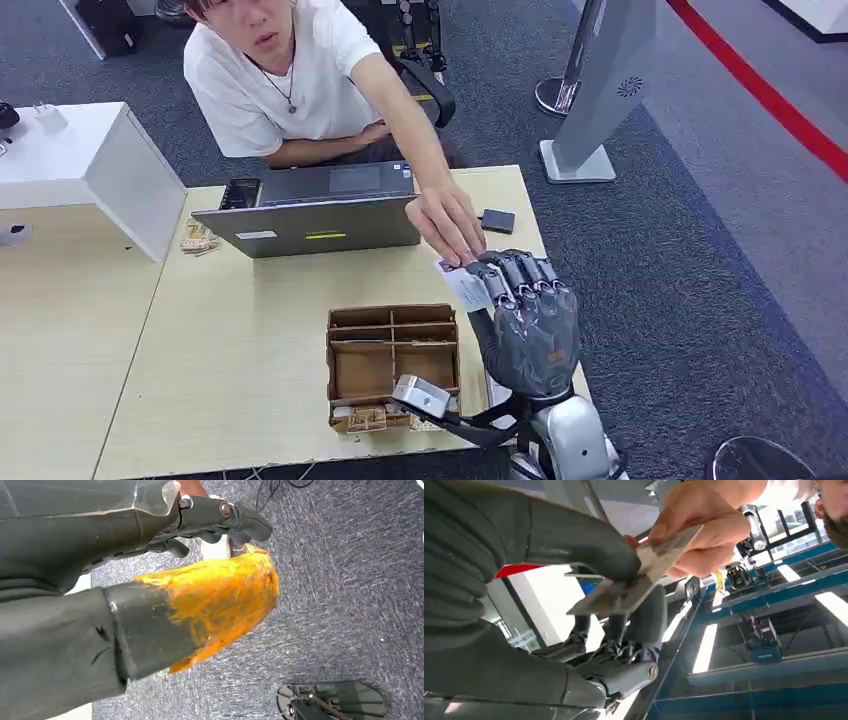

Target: Pass the card to the sensor for recognition and then transmit it.

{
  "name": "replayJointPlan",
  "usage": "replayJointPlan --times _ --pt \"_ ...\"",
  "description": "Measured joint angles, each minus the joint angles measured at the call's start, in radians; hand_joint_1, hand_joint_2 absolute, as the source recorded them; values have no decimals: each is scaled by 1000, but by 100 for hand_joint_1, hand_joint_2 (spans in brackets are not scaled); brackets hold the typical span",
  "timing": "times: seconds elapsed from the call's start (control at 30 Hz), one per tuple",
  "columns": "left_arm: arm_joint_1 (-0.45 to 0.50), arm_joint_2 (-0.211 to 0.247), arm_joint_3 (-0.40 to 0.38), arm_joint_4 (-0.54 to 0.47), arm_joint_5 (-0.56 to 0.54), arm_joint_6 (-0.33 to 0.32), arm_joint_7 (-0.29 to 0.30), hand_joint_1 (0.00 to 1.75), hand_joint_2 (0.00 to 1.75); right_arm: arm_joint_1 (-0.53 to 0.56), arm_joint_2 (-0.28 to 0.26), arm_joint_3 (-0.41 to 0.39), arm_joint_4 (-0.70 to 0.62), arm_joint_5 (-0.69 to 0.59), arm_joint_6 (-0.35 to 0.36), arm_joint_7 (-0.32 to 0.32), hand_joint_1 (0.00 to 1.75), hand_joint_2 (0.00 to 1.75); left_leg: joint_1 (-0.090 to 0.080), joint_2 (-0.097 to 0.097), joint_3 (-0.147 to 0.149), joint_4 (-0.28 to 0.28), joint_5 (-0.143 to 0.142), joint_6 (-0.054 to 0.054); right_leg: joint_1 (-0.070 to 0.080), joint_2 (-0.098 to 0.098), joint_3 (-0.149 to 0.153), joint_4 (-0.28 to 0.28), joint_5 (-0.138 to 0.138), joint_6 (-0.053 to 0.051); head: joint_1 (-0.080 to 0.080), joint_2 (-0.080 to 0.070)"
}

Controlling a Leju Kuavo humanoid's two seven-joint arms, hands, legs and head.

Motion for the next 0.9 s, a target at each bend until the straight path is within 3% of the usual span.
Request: replayJointPlan --times 0.6,0.67,0.73,0.77,0.83,0.9 --pt "0 -4 0 0 2 1 0 0 0 -3 -19 45 -79 -11 0 0 175 175 0 0 0 0 0 0 0 0 0 0 0 0 0 0" --pt "0 -5 0 0 3 1 -1 0 0 2 -19 45 -85 -54 0 -46 175 175 0 0 0 0 0 0 0 0 0 0 0 0 0 0" --pt "0 -5 0 0 5 2 -1 0 0 23 -6 30 -88 -141 0 -163 175 175 0 0 0 0 0 0 0 0 0 0 0 0 0 0" --pt "0 -5 0 0 5 2 -1 0 0 40 16 8 -87 -202 0 -256 175 175 0 0 0 0 0 0 0 0 0 0 0 0 0 0" --pt "0 -6 0 0 8 2 -1 0 0 67 48 -26 -81 -281 0 -362 175 175 0 0 0 0 0 0 0 0 0 0 0 0 0 0" --pt "0 -6 0 0 10 3 -1 0 0 89 76 -62 -67 -358 0 -413 175 175 0 0 0 0 0 0 0 0 0 0 0 0 0 0"
